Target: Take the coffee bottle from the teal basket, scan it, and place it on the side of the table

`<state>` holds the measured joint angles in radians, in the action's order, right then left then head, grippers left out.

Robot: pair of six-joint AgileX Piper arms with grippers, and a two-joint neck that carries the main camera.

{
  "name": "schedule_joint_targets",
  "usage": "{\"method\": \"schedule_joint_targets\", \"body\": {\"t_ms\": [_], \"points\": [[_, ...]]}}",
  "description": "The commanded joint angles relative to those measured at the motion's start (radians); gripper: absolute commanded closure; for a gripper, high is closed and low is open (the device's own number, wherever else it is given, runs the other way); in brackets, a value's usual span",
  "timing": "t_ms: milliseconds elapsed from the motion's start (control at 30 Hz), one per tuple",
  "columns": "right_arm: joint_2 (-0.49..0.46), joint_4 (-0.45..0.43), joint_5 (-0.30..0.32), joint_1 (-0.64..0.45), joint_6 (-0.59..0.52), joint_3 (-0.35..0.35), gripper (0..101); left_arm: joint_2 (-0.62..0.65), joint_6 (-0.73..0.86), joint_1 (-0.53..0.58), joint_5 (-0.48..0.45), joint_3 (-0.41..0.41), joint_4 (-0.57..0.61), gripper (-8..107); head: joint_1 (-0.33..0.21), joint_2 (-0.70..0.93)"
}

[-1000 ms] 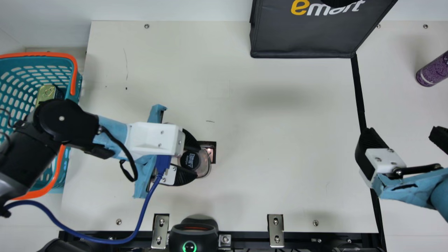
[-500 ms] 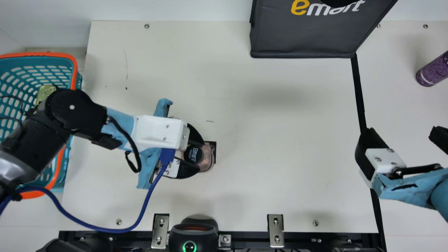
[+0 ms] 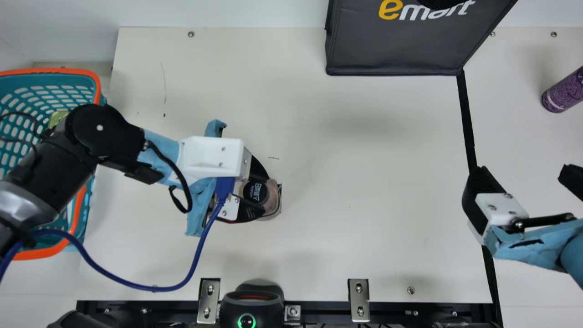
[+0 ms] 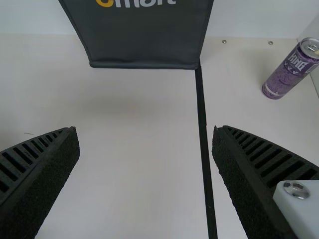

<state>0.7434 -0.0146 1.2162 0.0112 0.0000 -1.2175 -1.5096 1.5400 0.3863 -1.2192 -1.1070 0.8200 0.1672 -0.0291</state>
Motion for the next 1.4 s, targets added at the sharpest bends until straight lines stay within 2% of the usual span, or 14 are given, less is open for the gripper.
{"method": "schedule_joint_targets", "body": {"t_ms": [0,100,633,1067,1367], "points": [[0.0,0.0,0.0,0.0,0.0,0.0,6,-0.003,-0.01,-0.002,-0.001,-0.003,-0.003,107,-0.029,0.002],[0.0,0.0,0.0,0.0,0.0,0.0,6,-0.007,-0.02,-0.007,-0.001,-0.007,-0.006,107,-0.029,0.002],[0.0,0.0,0.0,0.0,0.0,0.0,6,-0.026,-0.051,-0.036,-0.001,0.02,0.012,53,-0.029,0.002],[0.0,0.0,0.001,0.0,0.0,0.0,6,0.058,-0.27,-0.077,-0.001,0.028,0.057,10,-0.029,0.002],[0.0,0.0,0.001,0.0,0.0,0.0,6,0.184,-0.541,-0.127,-0.001,0.051,0.08,9,-0.029,0.002]]}}
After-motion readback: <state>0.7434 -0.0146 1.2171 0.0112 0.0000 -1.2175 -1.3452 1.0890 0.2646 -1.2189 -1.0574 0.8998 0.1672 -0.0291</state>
